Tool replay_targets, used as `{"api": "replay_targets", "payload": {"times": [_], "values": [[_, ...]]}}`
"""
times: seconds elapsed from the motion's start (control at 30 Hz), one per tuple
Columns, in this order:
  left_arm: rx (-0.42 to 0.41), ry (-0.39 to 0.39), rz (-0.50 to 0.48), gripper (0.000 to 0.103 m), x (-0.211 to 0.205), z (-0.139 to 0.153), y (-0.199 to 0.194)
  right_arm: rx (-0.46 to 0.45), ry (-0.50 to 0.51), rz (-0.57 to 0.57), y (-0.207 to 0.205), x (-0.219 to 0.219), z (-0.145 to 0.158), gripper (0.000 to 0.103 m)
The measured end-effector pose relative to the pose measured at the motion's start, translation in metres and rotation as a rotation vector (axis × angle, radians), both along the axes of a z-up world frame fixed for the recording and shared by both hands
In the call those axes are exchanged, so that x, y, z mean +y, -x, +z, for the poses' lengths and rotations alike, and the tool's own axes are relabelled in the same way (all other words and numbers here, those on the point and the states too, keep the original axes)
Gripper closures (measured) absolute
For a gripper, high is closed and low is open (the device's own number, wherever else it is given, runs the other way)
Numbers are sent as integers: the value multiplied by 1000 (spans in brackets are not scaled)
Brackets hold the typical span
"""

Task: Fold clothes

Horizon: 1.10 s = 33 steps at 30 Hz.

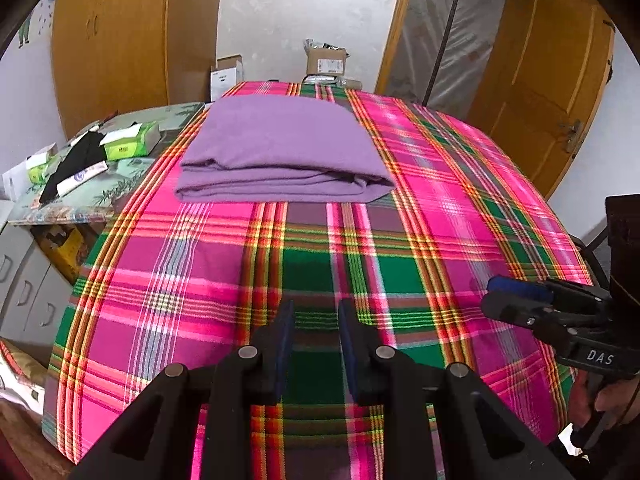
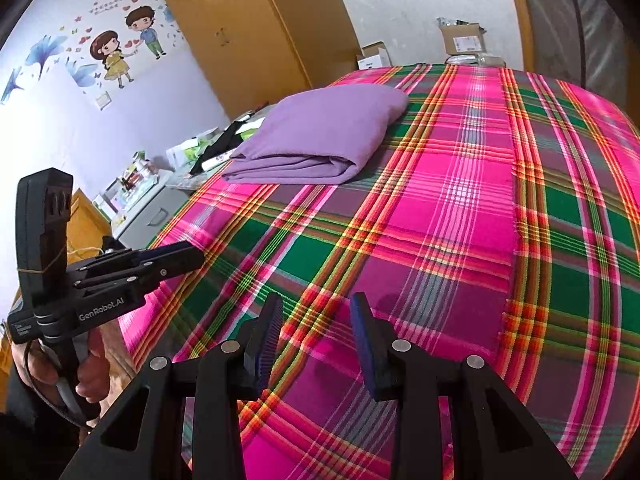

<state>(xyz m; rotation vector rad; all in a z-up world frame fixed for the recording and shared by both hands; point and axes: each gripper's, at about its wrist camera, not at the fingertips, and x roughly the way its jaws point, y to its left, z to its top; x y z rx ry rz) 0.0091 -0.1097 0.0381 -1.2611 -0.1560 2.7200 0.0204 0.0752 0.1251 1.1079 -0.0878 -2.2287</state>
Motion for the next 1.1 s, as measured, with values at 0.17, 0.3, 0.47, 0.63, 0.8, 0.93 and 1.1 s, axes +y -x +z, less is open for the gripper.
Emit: {"api": "replay_targets", "payload": {"times": [0.17,0.3,0.47,0.63,0.8,0.93,1.1], "values": [[8,66,-9,76,10,5,-2,-1,0,0,-1,-1,1,67],[7,82,-18,76,14,5,-1,1,2,0,0,-1,1,67],[13,82,-20,76,13,5,-2,17,6,2,-1,-1,7,67],[15,-10,-28,76,3,3,-6,39,1,18,-4,-5,11,67],[27,-29,-13,76,-4,0,-11,40,-1,39,-6,-9,8,67],[26,-27,7,76,-9,-2,-13,35,-6,42,-8,-10,4,67],[19,10,33,76,-8,-3,-16,38,-27,35,-15,-10,0,67]]}}
